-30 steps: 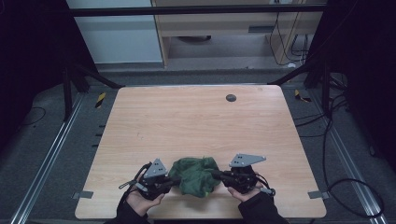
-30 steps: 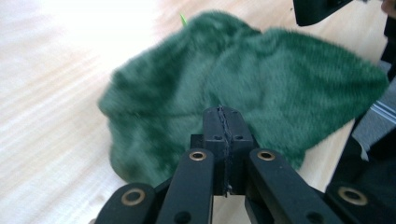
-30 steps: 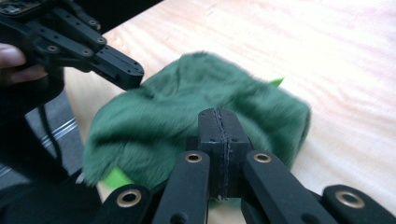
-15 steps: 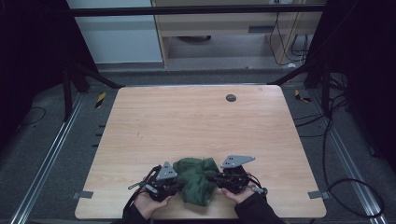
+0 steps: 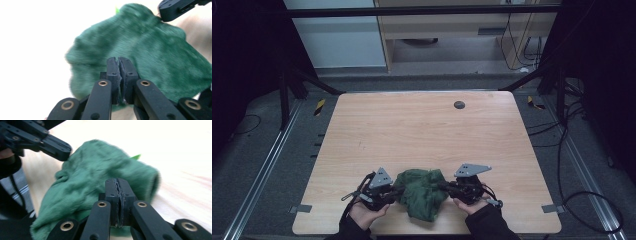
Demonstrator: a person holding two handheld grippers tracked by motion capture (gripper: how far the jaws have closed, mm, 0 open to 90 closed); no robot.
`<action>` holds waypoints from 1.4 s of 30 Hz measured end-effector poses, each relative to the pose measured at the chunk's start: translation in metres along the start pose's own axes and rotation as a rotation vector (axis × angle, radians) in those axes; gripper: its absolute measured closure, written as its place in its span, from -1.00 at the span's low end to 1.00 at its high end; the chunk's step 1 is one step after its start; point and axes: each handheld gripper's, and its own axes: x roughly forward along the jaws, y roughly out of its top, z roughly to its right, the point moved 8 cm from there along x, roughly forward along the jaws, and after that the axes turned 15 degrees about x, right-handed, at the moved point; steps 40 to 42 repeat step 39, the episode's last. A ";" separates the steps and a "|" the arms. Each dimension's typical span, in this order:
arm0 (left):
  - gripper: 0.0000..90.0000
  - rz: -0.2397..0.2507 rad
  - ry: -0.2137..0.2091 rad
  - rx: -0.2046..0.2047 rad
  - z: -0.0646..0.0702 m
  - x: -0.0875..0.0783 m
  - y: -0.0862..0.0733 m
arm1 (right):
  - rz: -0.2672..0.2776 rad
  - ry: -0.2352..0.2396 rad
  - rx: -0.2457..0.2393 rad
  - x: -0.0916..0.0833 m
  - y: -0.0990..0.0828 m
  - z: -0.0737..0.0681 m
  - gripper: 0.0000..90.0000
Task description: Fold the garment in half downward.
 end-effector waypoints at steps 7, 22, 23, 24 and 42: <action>0.82 0.007 0.070 -0.032 -0.027 -0.009 -0.007 | 0.066 -0.105 0.030 -0.017 0.013 0.030 0.85; 0.58 -0.009 0.192 -0.091 -0.075 -0.018 -0.035 | 0.117 -0.328 0.107 -0.051 0.014 0.098 0.54; 0.57 -0.008 0.196 -0.093 -0.077 -0.018 -0.036 | 0.118 -0.336 0.113 -0.053 0.013 0.102 0.50; 0.55 -0.010 0.200 -0.095 -0.079 -0.018 -0.038 | 0.117 -0.345 0.113 -0.054 0.013 0.105 0.48; 0.09 -0.046 0.309 -0.139 -0.114 -0.027 -0.064 | 0.111 -0.471 0.158 -0.070 0.004 0.142 0.00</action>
